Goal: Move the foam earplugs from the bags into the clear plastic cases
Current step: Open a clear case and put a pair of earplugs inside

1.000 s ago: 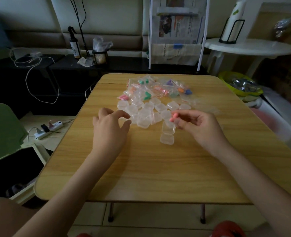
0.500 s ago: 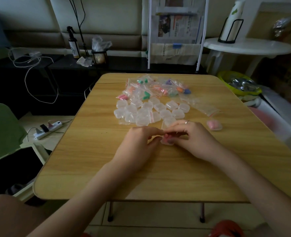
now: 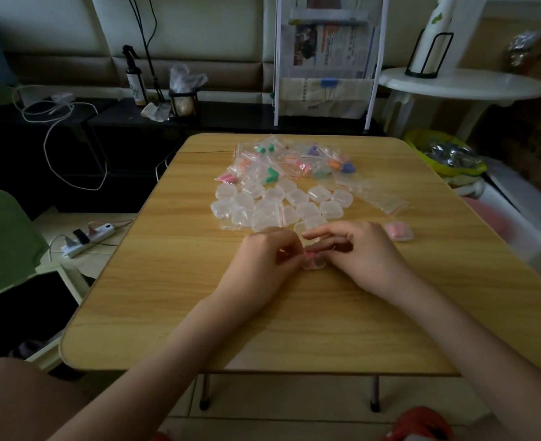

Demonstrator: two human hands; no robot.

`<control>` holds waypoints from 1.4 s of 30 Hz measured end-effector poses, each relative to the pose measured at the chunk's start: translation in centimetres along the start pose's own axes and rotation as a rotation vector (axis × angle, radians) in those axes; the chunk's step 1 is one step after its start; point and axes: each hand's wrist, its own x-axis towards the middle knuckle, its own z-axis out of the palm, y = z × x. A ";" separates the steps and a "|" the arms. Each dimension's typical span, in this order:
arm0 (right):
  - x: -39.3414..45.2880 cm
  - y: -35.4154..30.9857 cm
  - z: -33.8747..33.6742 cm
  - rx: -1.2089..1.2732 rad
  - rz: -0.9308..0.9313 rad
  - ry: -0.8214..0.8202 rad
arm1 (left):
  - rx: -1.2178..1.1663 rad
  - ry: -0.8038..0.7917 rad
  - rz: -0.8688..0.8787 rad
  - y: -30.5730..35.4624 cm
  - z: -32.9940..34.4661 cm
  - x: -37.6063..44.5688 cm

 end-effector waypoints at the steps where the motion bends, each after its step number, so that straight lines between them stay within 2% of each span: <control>1: 0.0 -0.1 0.0 0.012 0.001 0.004 | -0.018 -0.005 -0.022 0.0 0.1 0.0; 6: 0.1 -0.5 -0.3 0.046 -0.002 0.038 | -0.138 0.019 -0.081 0.1 0.3 0.1; 13: 0.2 -0.5 -0.5 -0.029 0.027 -0.052 | -0.131 -0.015 -0.056 0.3 0.2 0.1; 27: -0.5 -1.5 -2.0 -0.421 -0.026 -0.117 | -0.020 -0.001 0.087 0.4 0.8 0.0; 42: -0.4 -1.5 -2.3 -0.330 0.032 -0.091 | -0.039 -0.045 0.089 0.2 0.8 0.1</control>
